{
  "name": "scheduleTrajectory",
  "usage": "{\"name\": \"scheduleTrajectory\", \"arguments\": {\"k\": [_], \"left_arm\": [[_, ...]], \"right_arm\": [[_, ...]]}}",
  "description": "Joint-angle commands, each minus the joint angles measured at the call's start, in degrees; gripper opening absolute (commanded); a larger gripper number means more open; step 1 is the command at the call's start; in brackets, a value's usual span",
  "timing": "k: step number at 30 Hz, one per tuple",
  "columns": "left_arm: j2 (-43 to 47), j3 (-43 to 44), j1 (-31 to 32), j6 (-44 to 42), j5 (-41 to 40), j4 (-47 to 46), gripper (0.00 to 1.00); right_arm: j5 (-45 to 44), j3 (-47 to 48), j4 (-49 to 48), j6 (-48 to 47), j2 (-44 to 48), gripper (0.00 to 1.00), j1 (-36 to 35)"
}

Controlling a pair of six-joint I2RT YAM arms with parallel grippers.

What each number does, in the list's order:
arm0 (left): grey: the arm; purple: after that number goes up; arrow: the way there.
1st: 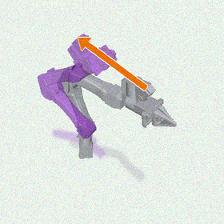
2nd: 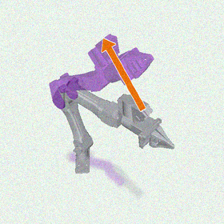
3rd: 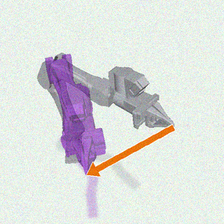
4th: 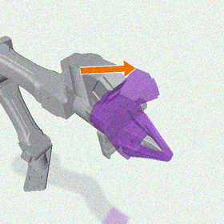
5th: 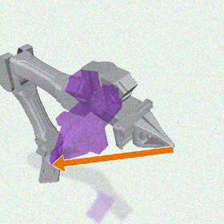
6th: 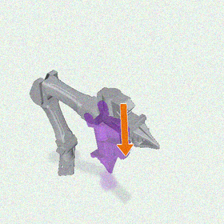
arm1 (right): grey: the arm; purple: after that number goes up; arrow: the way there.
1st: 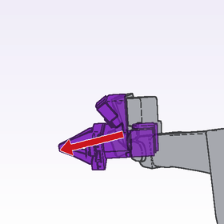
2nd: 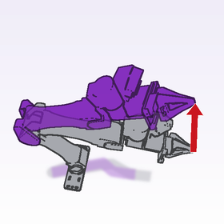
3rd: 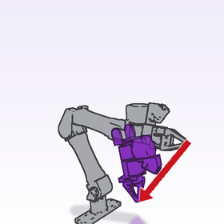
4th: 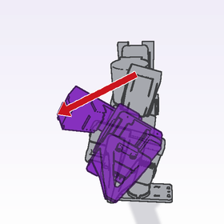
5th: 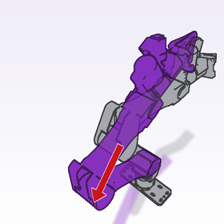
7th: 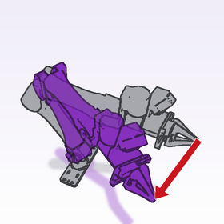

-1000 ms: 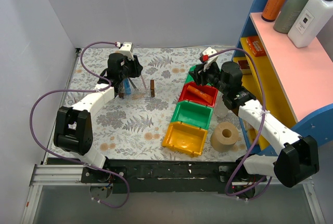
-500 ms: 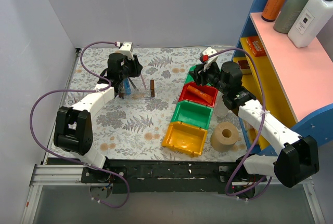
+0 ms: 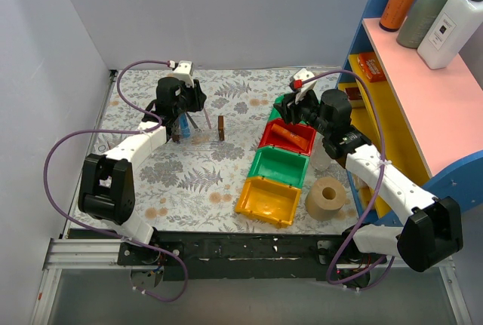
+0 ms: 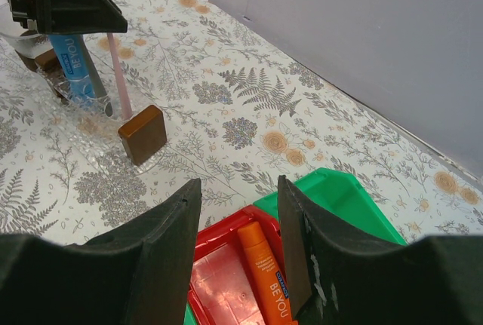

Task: Prepare toiletry sets of a toothbrush and toothpaste on the tray

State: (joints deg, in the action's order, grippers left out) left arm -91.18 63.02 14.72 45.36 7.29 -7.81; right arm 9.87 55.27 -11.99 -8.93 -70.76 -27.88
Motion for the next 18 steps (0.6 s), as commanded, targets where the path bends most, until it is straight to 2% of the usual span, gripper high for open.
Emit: {"name": "scheduleTrajectory", "arguments": {"k": [1, 18], "left_arm": [[0.21, -0.45, -0.04, -0.89, 0.01, -0.98, 0.0], [0.74, -0.62, 0.57, 0.42, 0.71, -0.89, 0.0]], "right_arm": [[0.5, 0.55, -2.16, 0.58, 0.01, 0.53, -0.16], [0.41, 0.55, -2.25, 0.58, -0.25, 0.53, -0.07]]}}
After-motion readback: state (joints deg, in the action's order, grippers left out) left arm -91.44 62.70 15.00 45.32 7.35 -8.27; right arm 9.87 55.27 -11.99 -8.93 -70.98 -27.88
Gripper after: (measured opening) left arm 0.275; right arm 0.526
